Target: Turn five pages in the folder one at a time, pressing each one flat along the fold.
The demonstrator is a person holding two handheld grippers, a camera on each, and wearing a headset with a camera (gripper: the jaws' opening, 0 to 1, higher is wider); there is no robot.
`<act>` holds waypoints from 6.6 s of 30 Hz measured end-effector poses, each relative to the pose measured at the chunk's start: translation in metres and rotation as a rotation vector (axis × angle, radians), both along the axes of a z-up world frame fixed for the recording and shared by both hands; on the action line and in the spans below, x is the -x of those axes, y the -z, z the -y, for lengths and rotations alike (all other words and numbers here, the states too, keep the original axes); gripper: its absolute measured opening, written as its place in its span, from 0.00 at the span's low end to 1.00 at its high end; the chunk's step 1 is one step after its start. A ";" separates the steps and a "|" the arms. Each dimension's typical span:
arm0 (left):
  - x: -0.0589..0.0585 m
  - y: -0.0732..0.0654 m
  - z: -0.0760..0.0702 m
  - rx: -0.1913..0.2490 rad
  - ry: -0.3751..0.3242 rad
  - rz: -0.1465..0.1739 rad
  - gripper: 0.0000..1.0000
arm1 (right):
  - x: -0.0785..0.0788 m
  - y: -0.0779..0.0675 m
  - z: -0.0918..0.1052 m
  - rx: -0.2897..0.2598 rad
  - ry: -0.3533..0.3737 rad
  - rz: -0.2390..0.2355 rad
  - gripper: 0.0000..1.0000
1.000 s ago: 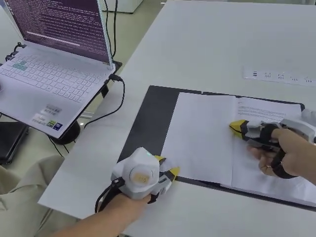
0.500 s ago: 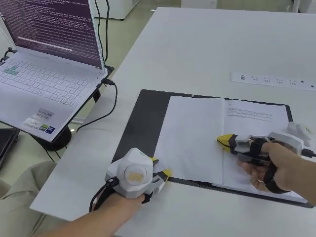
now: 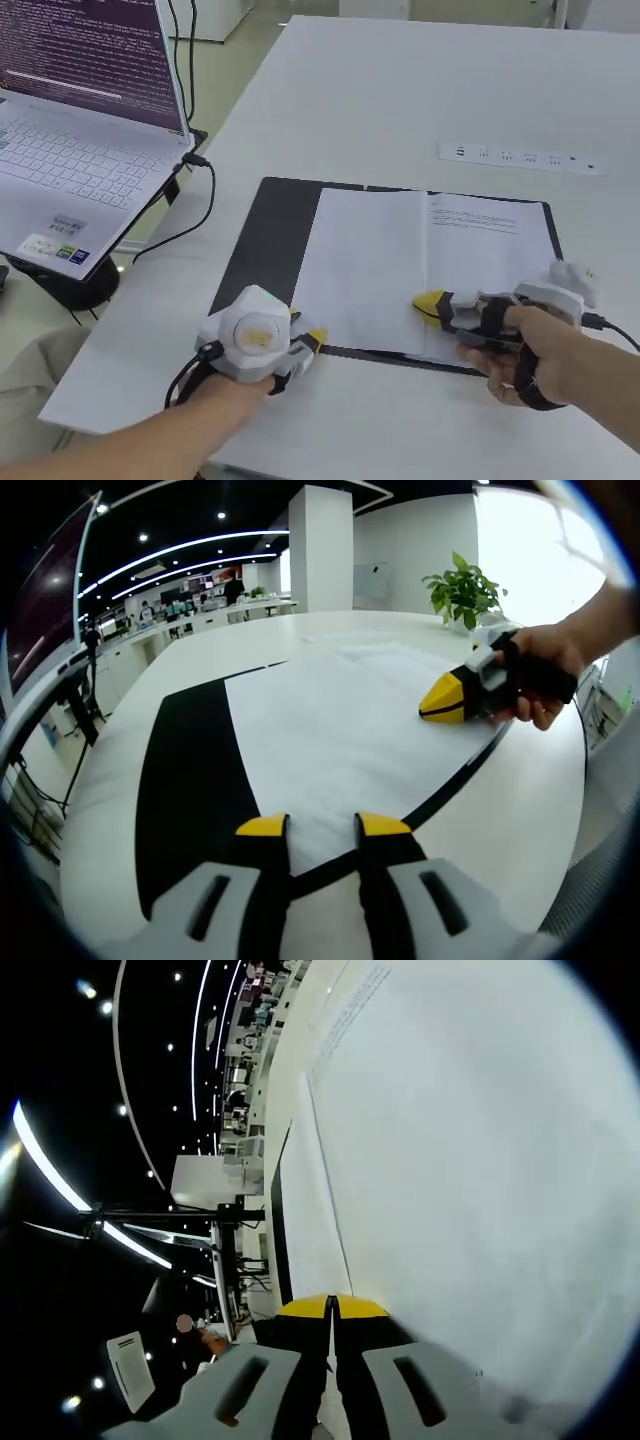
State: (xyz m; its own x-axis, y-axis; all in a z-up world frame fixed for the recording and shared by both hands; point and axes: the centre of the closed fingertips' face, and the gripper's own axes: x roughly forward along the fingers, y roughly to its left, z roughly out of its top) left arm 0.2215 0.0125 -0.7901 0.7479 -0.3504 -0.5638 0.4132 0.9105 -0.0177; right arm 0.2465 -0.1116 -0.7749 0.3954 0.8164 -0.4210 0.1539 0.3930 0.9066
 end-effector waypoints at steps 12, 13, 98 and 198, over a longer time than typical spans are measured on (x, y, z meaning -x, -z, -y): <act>0.000 0.000 0.000 0.001 0.000 0.004 0.24 | 0.032 0.009 0.005 -0.017 -0.007 -0.048 0.00; 0.000 0.000 0.000 0.001 0.000 0.005 0.24 | 0.036 0.010 0.006 -0.021 -0.003 -0.056 0.00; 0.093 -0.117 -0.003 0.152 -0.180 -0.023 0.99 | 0.120 -0.132 0.199 0.717 0.074 0.876 1.00; -0.042 -0.008 0.238 -0.035 0.265 0.045 0.04 | 0.061 -0.060 0.169 0.588 0.016 0.626 0.54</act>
State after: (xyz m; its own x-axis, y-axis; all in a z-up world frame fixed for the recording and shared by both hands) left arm 0.2639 -0.2256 -0.7824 0.6572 -0.5181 -0.5474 0.6367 0.7703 0.0353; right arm 0.1859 -0.2808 -0.7149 0.7058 0.5263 -0.4743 -0.2974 0.8277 0.4758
